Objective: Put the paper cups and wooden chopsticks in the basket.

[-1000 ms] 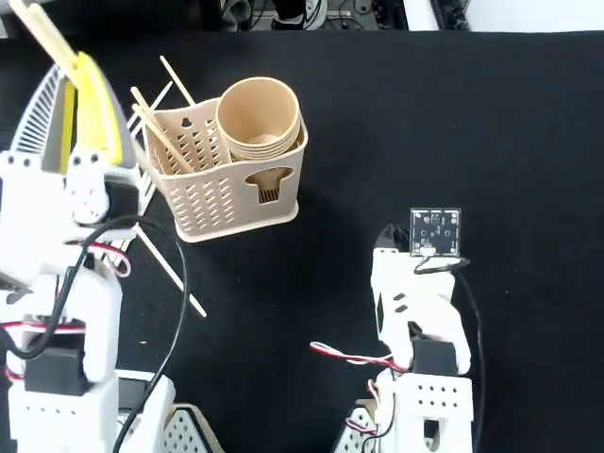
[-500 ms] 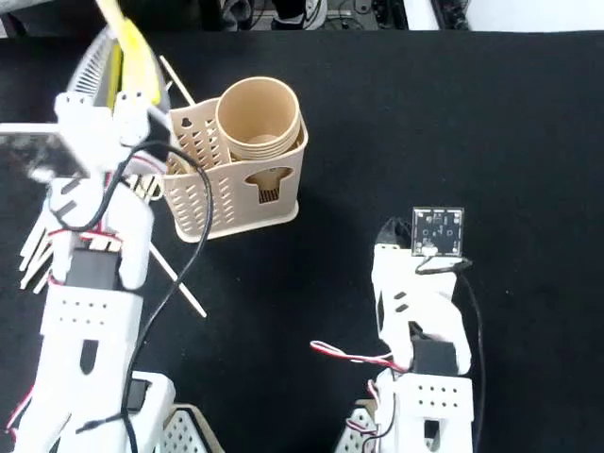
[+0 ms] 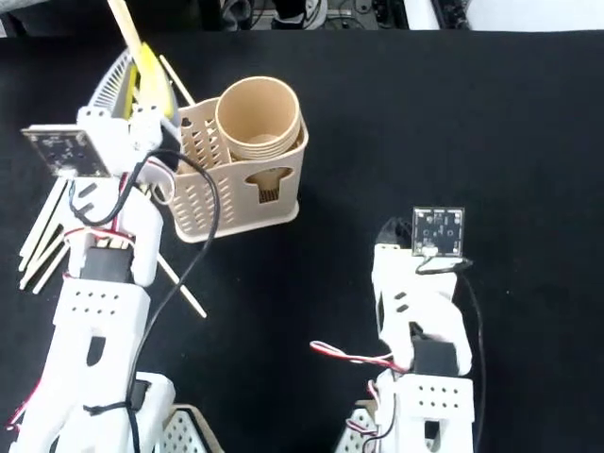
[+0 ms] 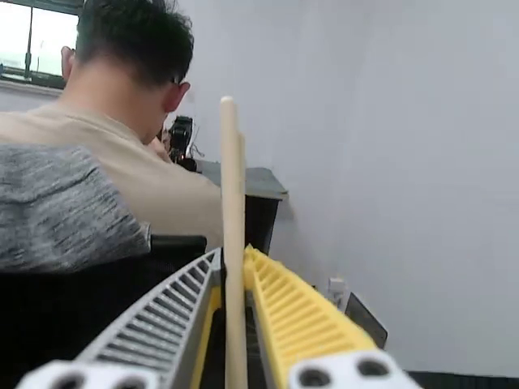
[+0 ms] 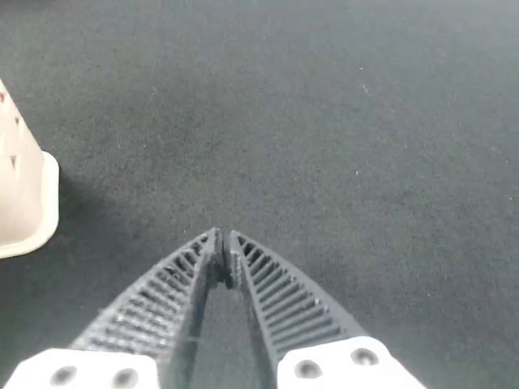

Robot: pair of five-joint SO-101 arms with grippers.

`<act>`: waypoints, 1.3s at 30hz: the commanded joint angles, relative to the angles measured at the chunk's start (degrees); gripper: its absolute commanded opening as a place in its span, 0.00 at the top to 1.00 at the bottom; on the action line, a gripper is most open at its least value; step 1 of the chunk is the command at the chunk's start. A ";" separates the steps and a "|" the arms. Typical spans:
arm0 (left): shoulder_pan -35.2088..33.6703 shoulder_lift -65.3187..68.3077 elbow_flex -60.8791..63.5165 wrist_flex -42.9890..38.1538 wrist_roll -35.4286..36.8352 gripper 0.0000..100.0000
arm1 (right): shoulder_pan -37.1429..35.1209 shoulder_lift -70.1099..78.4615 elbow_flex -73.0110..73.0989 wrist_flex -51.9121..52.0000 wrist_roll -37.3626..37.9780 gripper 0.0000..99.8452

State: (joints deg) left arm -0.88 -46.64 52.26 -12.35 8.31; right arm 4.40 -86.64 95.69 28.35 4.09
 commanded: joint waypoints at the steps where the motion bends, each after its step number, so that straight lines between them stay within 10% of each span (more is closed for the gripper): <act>1: 1.54 -0.62 -2.51 9.23 0.44 0.89 | -0.35 -0.57 -0.22 -1.49 -0.44 0.99; 17: -21.49 2.20 -44.97 80.97 4.57 0.77 | -0.62 -0.48 0.48 -1.49 2.73 0.99; 25: -34.86 25.05 -46.37 83.96 2.99 0.77 | -0.62 -0.48 0.57 -1.49 2.73 0.99; 39: -32.04 81.23 -79.25 87.91 -0.53 0.76 | -0.44 -0.48 0.57 -1.49 2.73 0.99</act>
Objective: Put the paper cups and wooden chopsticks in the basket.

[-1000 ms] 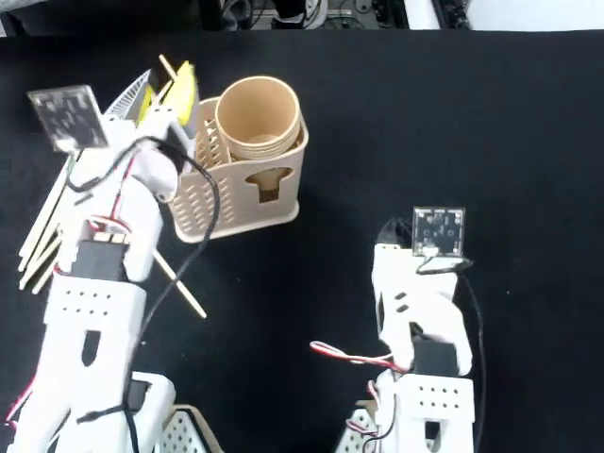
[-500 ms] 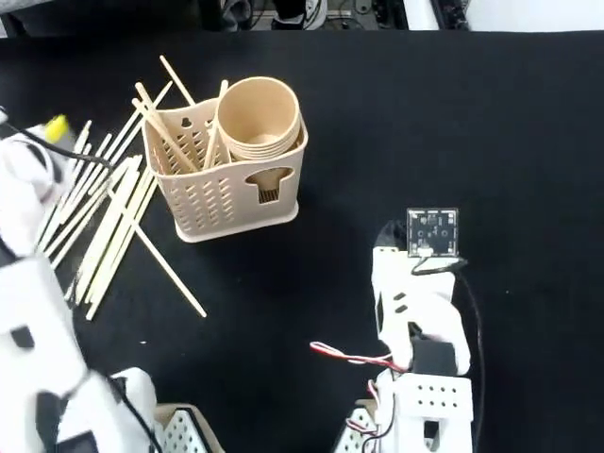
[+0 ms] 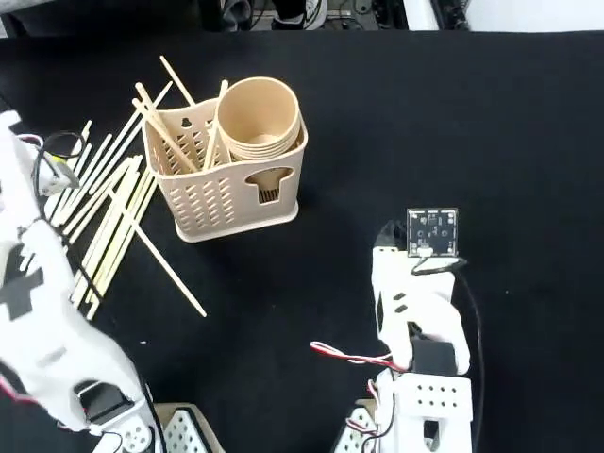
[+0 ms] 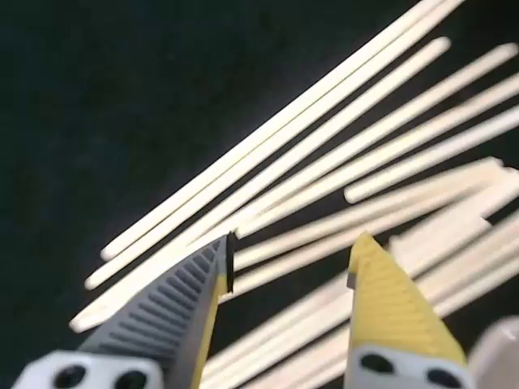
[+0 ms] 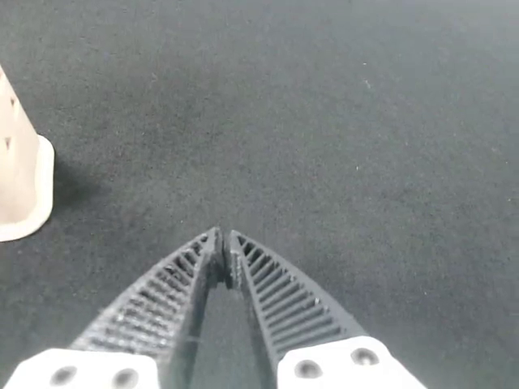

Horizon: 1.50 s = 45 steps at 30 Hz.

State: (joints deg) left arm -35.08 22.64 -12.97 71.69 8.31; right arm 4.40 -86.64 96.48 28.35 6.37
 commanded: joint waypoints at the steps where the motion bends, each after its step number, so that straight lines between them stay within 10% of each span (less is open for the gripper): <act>1: 2.86 15.21 -17.63 5.54 -0.62 0.76 | -0.44 -0.48 -0.22 -1.49 0.44 0.99; 8: 4.53 33.93 -44.88 15.47 -1.49 0.76 | -0.44 -0.48 -0.22 -1.49 0.44 0.99; 25: 0.92 60.04 -81.10 29.27 -41.49 0.96 | -0.44 -0.48 -0.22 -1.49 0.44 0.99; 45: -2.07 50.02 -72.66 29.54 -34.29 0.97 | -0.44 -0.48 -0.22 -1.49 0.53 0.99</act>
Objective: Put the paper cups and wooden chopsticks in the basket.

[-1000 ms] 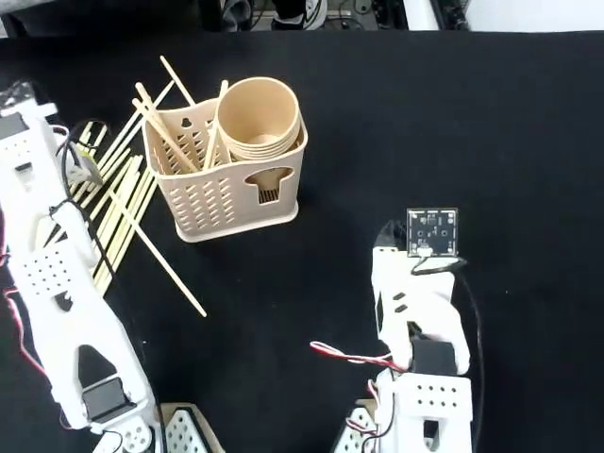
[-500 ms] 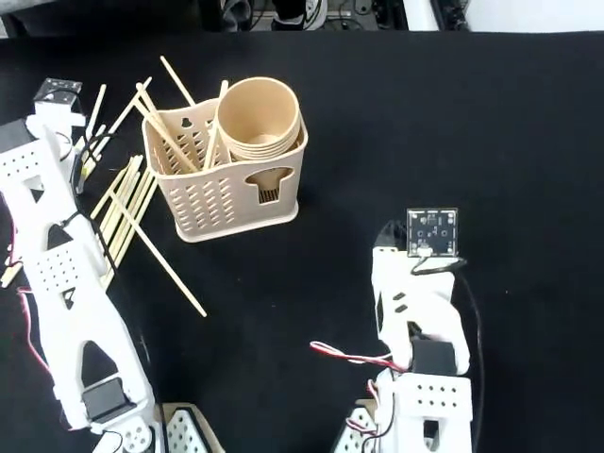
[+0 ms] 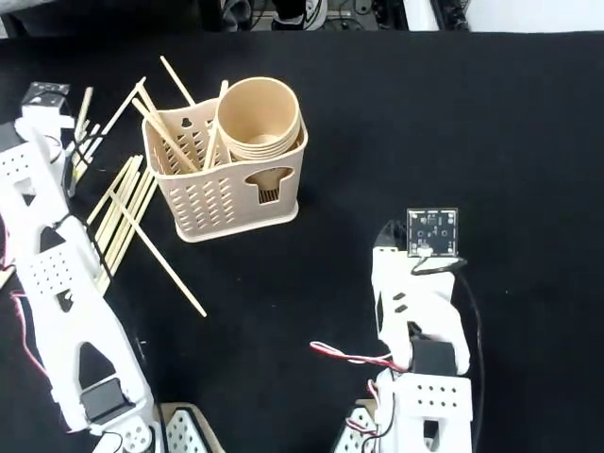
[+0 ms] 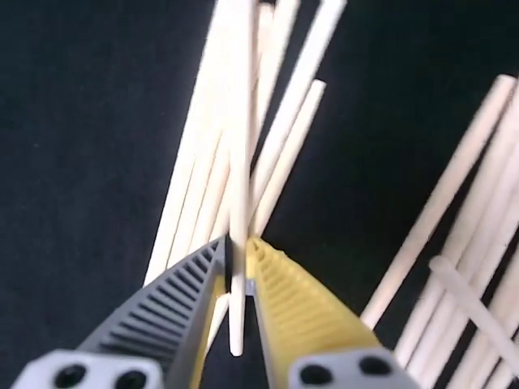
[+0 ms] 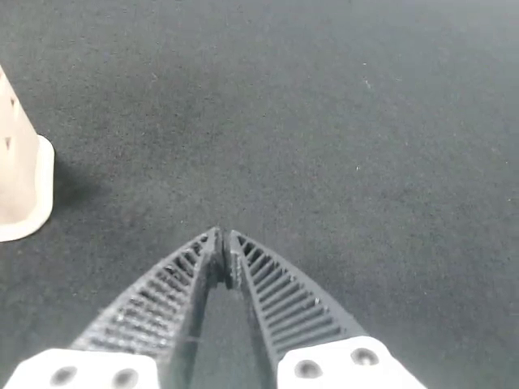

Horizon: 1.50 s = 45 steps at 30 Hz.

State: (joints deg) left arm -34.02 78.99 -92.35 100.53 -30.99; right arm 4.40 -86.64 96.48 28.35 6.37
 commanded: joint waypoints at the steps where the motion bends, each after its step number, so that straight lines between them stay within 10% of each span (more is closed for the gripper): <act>1: -3.21 -9.05 10.42 0.70 6.42 0.97 | -0.44 -0.48 -0.22 -1.49 0.53 0.99; 27: 0.22 -98.81 101.67 -19.34 10.73 0.97 | -0.44 -0.48 -0.22 -1.49 0.53 0.99; 45: 11.56 -172.22 161.63 -80.97 32.44 0.97 | -0.79 -0.48 -0.13 -1.41 0.53 0.99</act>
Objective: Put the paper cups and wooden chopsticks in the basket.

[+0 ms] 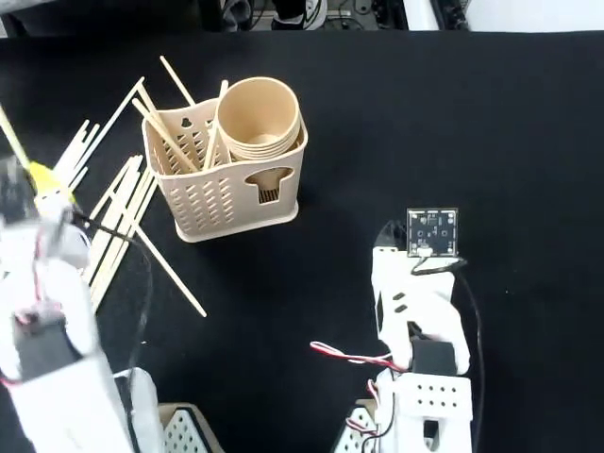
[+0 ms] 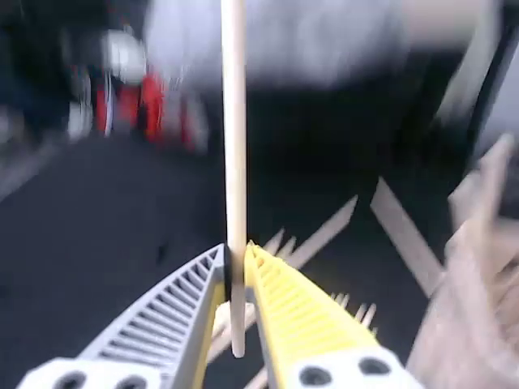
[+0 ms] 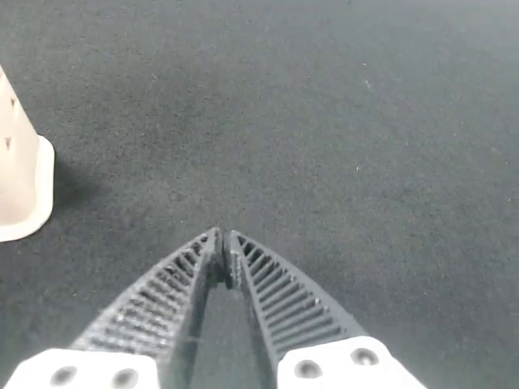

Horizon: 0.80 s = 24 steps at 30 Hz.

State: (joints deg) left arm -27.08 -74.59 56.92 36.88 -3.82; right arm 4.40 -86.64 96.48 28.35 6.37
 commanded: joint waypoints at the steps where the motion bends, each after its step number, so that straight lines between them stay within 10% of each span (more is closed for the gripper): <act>1: 6.55 -23.12 15.34 -21.63 5.63 0.97 | -0.79 -0.48 -0.13 -1.41 0.53 0.99; 5: 16.04 -29.80 21.23 -35.87 5.36 0.97 | -0.79 -0.48 -0.13 -1.32 0.53 0.99; 12: 27.21 -8.88 9.98 -37.63 5.89 0.97 | -0.79 -0.48 -0.04 -1.32 0.53 0.99; 24: 24.04 27.25 -1.10 -37.54 15.56 0.97 | -0.88 -0.57 0.66 -1.49 4.66 0.99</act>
State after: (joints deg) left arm -0.70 -53.49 60.70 0.40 9.45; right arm 4.40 -86.64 97.27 28.35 9.45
